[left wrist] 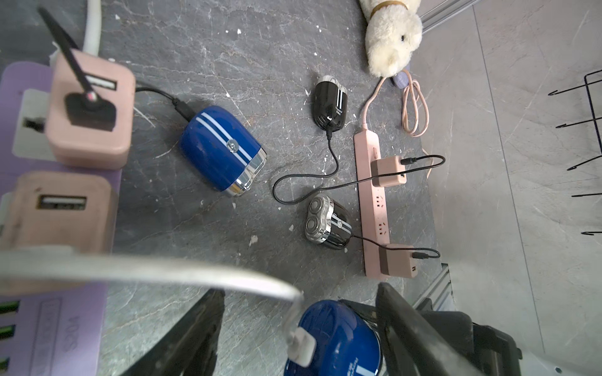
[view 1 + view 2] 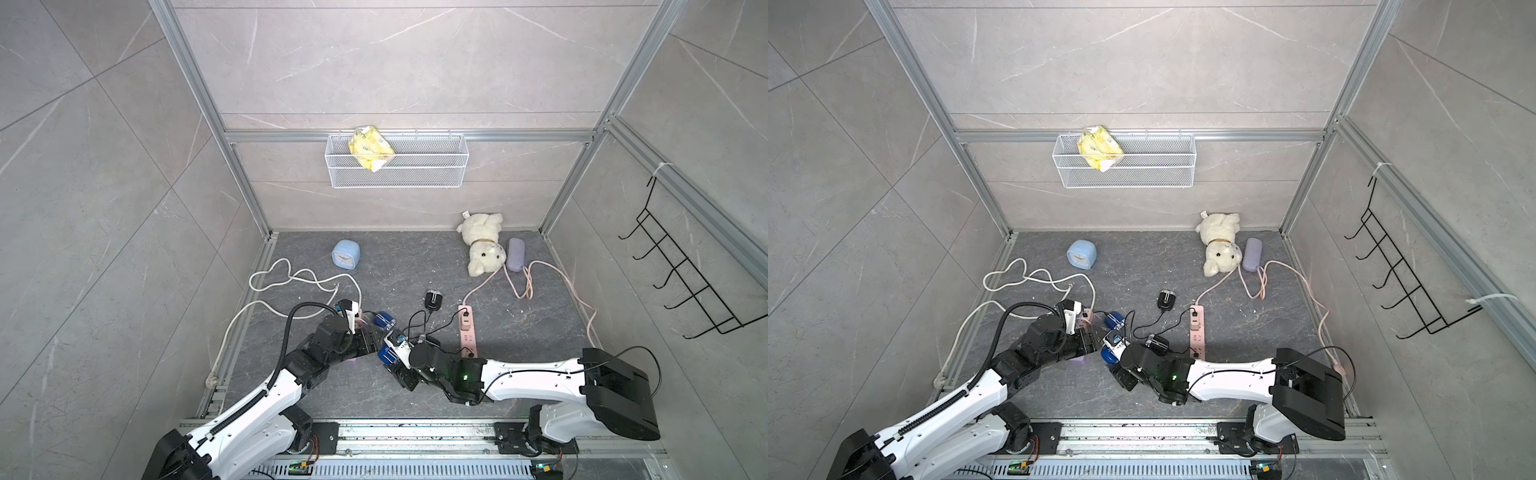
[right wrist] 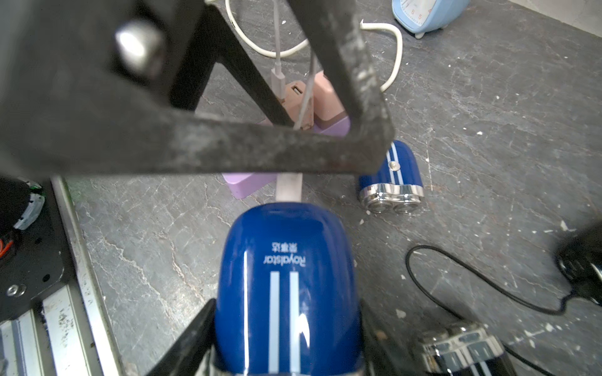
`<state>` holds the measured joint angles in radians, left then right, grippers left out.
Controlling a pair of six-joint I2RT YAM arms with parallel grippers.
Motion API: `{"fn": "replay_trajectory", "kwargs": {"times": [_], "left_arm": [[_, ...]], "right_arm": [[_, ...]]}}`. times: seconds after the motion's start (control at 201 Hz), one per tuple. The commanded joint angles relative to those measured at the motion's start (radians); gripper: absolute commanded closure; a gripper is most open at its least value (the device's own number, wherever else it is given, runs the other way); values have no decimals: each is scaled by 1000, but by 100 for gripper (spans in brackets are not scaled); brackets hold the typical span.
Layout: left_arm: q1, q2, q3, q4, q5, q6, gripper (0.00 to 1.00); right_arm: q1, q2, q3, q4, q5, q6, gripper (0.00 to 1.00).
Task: Unplug the electric shaver
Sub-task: Remove the charging cable from the electric shaver.
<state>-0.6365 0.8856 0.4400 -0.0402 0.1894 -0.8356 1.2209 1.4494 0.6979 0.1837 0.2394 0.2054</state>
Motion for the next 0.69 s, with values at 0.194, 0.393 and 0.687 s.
{"fn": "replay_trajectory", "kwargs": {"times": [0.194,0.393,0.687], "left_arm": [[-6,-19,-32,89,-8,-52,32],[-6,-13,-53,131,8,-68,36],[-7,-12,-78,180,7,-90,43]], "right_arm": [[9,-69,-75,105,29,15,63],[11,-61,-89,158,15,22,63],[14,-43,-84,174,-6,23,63]]}}
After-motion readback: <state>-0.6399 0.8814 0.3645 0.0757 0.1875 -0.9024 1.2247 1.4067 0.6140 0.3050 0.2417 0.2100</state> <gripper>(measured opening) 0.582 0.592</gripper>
